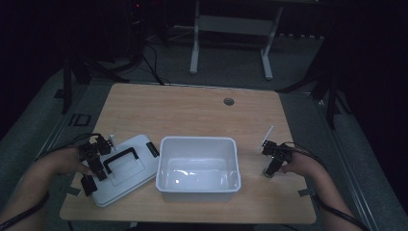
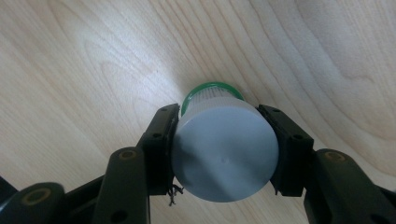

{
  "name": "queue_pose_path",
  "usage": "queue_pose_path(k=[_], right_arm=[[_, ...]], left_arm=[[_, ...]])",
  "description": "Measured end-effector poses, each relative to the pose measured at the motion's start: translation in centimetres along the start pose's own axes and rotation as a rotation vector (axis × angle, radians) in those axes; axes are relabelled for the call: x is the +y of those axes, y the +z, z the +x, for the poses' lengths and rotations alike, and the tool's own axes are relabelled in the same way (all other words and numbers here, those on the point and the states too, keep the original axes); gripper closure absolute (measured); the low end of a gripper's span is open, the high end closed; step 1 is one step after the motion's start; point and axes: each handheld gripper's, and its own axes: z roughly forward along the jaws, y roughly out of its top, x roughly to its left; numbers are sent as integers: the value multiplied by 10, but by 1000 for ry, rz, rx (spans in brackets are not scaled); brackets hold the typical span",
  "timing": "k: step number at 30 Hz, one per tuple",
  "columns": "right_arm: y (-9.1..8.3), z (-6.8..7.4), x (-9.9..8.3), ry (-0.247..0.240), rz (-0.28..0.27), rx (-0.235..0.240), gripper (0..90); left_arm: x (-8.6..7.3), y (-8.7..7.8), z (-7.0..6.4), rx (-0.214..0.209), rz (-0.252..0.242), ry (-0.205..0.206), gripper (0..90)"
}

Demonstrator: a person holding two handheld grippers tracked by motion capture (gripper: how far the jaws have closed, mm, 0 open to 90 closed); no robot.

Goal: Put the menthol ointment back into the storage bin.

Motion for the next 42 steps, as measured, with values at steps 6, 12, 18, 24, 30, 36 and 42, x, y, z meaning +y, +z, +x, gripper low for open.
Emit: queue_pose_path(k=[6, 12, 18, 24, 30, 36, 42], right_arm=[[-8, 5, -6, -87, -6, -37, 502], [-21, 18, -10, -166, -12, -35, 502], [-37, 33, -10, -220, -17, -39, 502], [-49, 44, -8, -257, 0, -39, 502], [-72, 63, -2, -321, -10, -56, 502], [-85, 70, 3, -331, 1, -58, 503], [-109, 79, 11, -344, -21, -66, 502]], left_arm=[[0, 0, -1, 0, -1, 3, 372], [1, -1, -1, -1, 4, 3, 372], [1, -1, -2, 2, 0, 6, 372], [1, -2, -3, 3, 1, 8, 372], [2, -3, -3, 6, 0, 12, 372], [2, -6, -5, 10, -5, 18, 372], [1, -6, -5, 12, -5, 18, 372]])
